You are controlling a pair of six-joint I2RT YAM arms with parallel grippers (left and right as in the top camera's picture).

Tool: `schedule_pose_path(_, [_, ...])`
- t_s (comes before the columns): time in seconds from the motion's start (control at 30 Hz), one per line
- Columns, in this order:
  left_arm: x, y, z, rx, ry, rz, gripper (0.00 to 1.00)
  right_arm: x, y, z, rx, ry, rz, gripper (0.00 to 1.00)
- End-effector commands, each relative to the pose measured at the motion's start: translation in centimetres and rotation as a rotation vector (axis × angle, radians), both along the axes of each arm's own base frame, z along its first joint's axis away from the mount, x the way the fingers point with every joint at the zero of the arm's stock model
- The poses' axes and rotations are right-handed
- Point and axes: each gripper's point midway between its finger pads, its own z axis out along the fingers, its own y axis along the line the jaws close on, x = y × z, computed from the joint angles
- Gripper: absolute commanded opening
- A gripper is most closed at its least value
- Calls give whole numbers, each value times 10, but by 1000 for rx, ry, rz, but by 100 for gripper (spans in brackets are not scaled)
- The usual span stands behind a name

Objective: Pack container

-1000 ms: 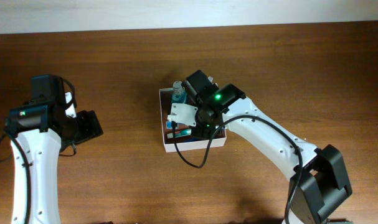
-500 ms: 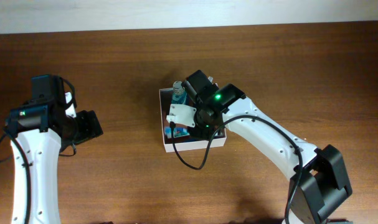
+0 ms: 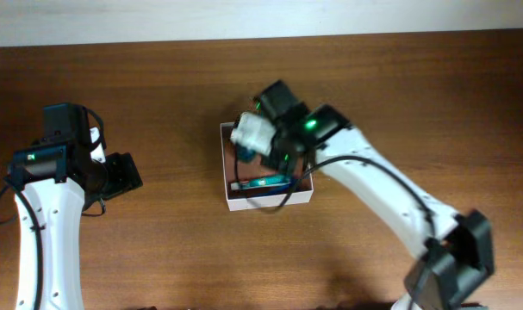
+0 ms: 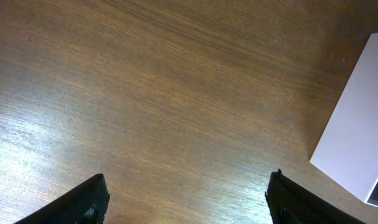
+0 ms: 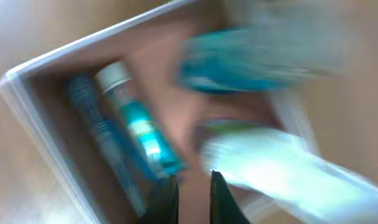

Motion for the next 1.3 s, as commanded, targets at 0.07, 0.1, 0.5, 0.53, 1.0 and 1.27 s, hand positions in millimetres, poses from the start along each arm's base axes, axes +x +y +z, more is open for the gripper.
schedule_pose_path(0.07, [3, 1, 9, 1, -32, 6, 82, 56, -98, 89, 337, -97, -647, 25])
schedule_pose_path(0.1, [3, 1, 9, 1, -32, 6, 82, 55, -117, 78, 399, 4, -725, 18])
schedule_pose_path(0.5, [3, 0, 9, 1, -32, 7, 82, -11, -162, -81, 254, 434, -886, 4])
schedule_pose_path(0.53, [3, 0, 9, 1, -32, 7, 82, -19, -155, -88, 255, 463, -854, 4])
schedule_pose_path(1.0, [3, 1, 9, 1, -32, 6, 82, -58, -82, -87, 291, 594, -594, 4])
schedule_pose_path(1.27, [3, 1, 9, 1, -32, 6, 82, -56, -81, -87, 294, 584, -591, 4])
